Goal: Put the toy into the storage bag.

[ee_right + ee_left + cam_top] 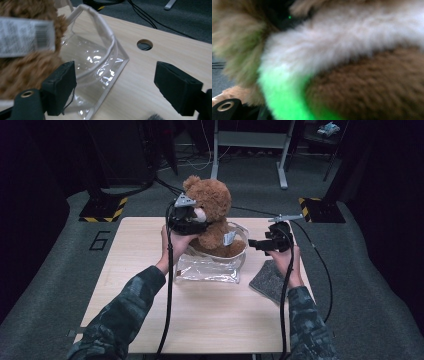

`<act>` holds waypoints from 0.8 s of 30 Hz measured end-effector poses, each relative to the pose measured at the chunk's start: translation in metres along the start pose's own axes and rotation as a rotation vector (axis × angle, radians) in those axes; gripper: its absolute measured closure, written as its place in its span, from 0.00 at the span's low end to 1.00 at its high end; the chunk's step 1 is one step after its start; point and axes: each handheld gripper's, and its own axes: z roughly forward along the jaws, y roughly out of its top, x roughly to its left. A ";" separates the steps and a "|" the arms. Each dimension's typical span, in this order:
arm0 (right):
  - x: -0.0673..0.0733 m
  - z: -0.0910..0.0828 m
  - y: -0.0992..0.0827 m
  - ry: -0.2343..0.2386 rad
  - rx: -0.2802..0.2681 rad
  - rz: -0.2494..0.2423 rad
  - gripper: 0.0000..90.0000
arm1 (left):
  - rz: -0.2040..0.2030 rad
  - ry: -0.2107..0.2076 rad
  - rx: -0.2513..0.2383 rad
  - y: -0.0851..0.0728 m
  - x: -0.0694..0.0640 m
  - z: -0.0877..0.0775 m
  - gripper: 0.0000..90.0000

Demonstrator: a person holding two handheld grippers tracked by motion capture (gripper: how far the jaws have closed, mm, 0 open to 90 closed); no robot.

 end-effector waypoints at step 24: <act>-0.008 0.070 0.056 -0.038 0.059 0.141 0.96 | 0.043 -0.028 0.053 -0.003 -0.010 -0.010 0.55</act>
